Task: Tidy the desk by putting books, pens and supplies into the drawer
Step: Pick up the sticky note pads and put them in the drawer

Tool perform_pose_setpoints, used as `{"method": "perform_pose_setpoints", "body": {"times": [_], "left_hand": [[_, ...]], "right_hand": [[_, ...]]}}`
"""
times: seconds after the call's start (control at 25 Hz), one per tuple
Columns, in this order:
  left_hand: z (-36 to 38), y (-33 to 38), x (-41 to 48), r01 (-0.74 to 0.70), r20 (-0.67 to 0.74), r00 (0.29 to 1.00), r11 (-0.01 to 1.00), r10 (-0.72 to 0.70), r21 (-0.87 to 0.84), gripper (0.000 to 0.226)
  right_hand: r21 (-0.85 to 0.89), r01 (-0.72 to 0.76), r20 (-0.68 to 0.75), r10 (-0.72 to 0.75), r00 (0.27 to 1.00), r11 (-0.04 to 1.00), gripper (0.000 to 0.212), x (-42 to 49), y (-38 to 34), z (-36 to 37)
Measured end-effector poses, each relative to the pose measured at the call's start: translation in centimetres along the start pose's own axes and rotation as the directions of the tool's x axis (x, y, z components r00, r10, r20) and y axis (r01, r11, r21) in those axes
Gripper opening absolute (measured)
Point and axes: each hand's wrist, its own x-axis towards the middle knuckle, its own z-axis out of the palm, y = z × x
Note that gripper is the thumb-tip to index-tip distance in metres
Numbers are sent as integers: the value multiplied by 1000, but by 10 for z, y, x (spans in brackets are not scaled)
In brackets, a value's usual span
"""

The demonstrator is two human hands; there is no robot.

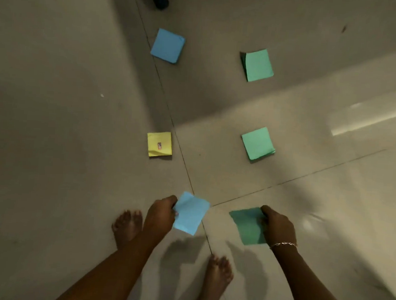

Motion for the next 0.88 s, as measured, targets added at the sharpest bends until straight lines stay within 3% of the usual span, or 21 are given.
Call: {"method": "perform_pose_setpoints", "body": {"times": [0.08, 0.24, 0.36, 0.44, 0.64, 0.76, 0.88], "left_hand": [[-31, 16, -26, 23, -46, 998, 985, -31, -170, 31], [-134, 64, -105, -22, -158, 987, 952, -28, -305, 13], [-215, 95, -178, -74, -199, 980, 888, -21, -453, 21], [-262, 106, -222, -110, -219, 976, 851, -6, -514, 25], [-364, 114, -341, -167, -355, 929, 734, -108, -658, 30], [-391, 97, -413, -240, -432, 887, 640, -160, -730, 34], [-400, 66, -486, -259, -480, 831, 567, -282, -782, 23]], "right_hand": [[193, -45, -92, 64, 994, 980, 29, -32, -13, -40], [481, -22, -210, 140, 968, 877, 25, -103, -44, -149], [603, 45, -264, 146, 954, 796, 34, -164, -72, -240], [639, 112, -299, 112, 948, 761, 45, -196, -93, -292], [663, 275, -379, -4, 925, 696, 28, -263, -152, -395], [617, 411, -421, -159, 893, 671, 24, -294, -202, -428], [523, 540, -415, -356, 837, 659, 24, -332, -260, -439]]}}
